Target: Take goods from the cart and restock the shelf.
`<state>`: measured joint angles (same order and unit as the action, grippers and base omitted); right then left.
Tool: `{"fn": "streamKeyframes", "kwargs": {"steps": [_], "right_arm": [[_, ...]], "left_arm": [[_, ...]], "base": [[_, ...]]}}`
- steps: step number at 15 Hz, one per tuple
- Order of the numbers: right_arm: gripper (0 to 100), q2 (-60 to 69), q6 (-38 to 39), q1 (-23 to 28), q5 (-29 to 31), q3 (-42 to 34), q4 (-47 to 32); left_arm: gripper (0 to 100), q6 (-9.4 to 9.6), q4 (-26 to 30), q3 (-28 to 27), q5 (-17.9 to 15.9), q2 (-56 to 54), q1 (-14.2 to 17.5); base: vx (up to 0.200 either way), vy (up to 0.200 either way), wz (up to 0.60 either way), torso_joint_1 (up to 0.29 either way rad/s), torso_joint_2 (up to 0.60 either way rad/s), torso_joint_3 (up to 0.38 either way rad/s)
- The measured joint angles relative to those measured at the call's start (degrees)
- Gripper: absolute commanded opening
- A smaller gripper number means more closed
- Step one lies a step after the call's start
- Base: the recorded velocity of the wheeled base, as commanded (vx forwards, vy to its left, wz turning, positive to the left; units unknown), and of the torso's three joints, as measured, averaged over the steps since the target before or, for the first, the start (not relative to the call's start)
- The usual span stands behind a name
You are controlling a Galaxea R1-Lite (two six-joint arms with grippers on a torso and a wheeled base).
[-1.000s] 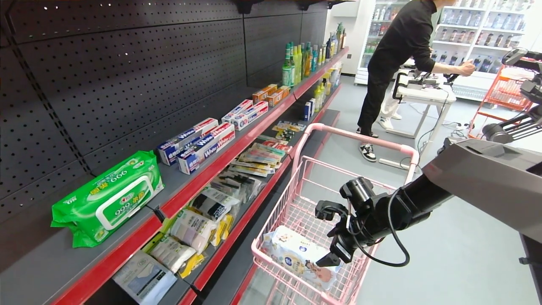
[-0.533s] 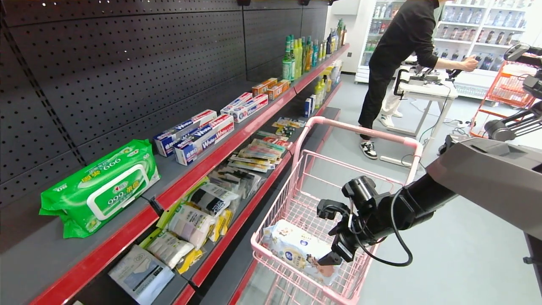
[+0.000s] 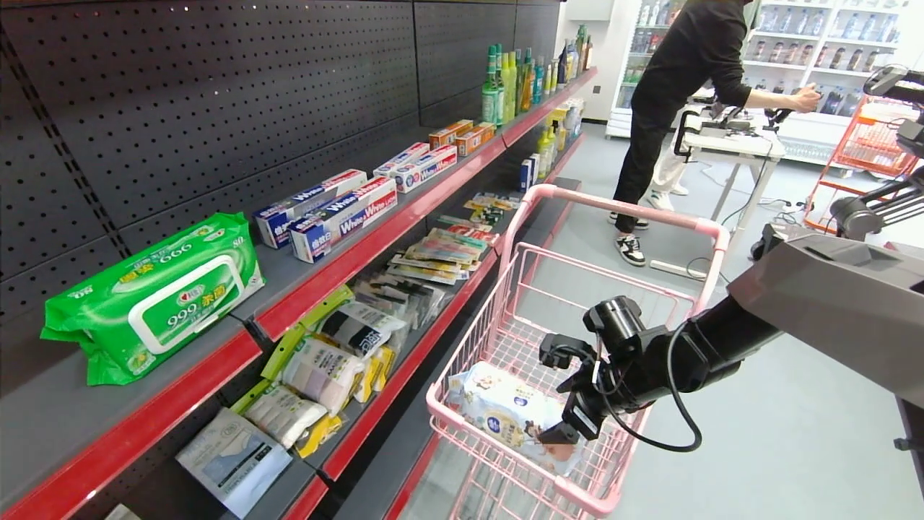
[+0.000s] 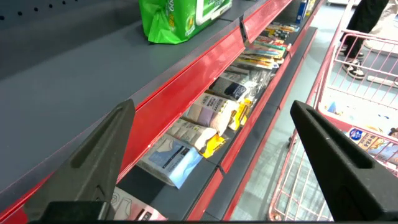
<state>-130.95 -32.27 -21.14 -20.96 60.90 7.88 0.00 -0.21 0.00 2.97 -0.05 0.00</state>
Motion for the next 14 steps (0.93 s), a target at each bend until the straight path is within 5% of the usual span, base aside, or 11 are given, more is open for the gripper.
{"fn": "streamKeyframes", "kwargs": {"steps": [14], "right_arm": [[100, -4.2, -0.2, 0.4, -0.1, 0.5, 3.8]], "left_arm": [[100, 0.00, 0.0, 0.0, 0.0, 0.0, 0.0]], "base": [[0.000, 0.000, 0.00, -0.016, 0.04, 0.019]]}}
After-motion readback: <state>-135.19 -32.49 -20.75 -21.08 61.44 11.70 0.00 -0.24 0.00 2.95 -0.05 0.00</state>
